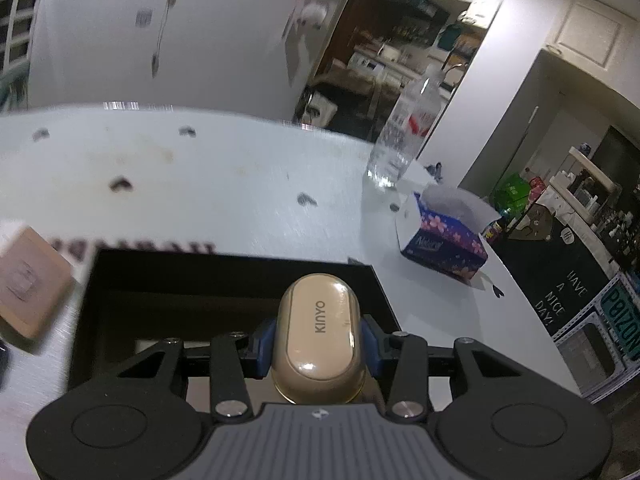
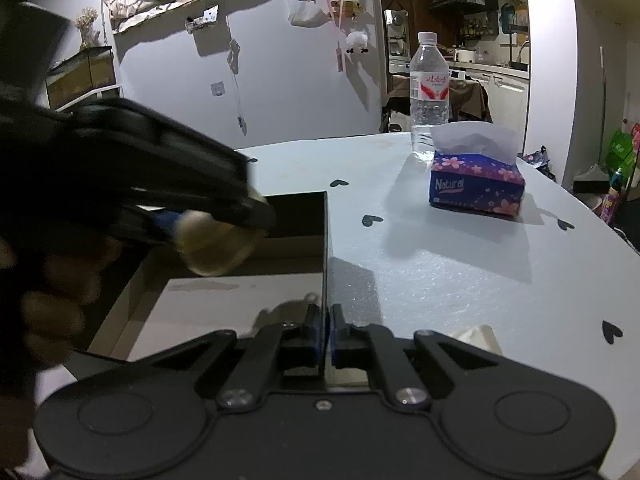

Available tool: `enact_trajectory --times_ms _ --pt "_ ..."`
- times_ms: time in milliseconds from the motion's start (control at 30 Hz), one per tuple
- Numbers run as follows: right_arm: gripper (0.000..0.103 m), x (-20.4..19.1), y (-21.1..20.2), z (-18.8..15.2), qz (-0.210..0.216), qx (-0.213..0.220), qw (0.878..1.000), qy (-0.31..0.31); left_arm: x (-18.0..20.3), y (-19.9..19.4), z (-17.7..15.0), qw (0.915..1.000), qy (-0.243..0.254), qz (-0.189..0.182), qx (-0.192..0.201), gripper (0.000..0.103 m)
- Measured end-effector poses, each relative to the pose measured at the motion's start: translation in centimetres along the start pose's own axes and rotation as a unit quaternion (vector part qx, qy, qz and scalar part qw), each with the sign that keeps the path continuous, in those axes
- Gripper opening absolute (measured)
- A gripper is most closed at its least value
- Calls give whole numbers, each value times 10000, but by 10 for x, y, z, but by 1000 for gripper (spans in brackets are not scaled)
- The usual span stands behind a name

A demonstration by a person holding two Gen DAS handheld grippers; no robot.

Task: Organize rigid objects
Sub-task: 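Carry the earbud case into the black box and open the left gripper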

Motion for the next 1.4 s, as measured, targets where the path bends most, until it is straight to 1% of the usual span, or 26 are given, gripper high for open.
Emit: enact_trajectory --times_ms 133,300,400,467,600,633,733,833,967,1033,1200,1267,1333,1400 --pt "6 1 0 -1 26 10 10000 2 -2 23 -1 9989 -346 -67 -309 44" --pt "6 1 0 0 62 17 10000 -16 -3 37 -1 9982 -477 -113 -332 44" --pt "6 0 0 -1 53 14 10000 -31 -2 43 -2 9974 -555 -241 -394 44" --pt "6 0 -1 -1 55 12 10000 -28 -1 43 -1 9974 -547 -231 -412 44" --pt "6 0 -1 -1 48 6 10000 -30 -5 42 -1 9966 -650 -277 -416 51" --pt "6 0 -1 -1 47 4 10000 -29 -5 41 -1 9968 -639 -275 -400 54" --pt "6 1 -1 0 40 -13 10000 -32 -4 35 1 9972 -590 -300 -350 59" --pt "6 1 0 1 26 -32 10000 -29 -1 27 1 9974 -509 -391 -320 60" --pt "6 0 0 1 6 -48 10000 -21 4 12 -1 9984 -299 -406 -243 62" --pt "6 0 0 1 2 -56 10000 -15 6 4 -1 9988 -204 -397 -182 64" --pt "6 1 0 1 4 -63 10000 -4 8 -16 -6 9995 64 -317 -27 66" --pt "6 1 1 1 9 -64 10000 1 8 -25 -8 9995 146 -277 27 71" --pt "6 1 1 1 22 -64 10000 6 8 -36 -11 9993 271 -206 141 82" --pt "6 2 1 1 41 -64 10000 21 10 -47 -13 9986 435 -182 250 85"
Point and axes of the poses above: each gripper's, at about its wrist camera, not at the fingertips, and y roughly the way its jaws point, x to its right, z to its top, the point moved 5 cm from there along y, roughly the way its jaws point, and after that the axes turned 1 degree about -z, right-handed, at the moved point
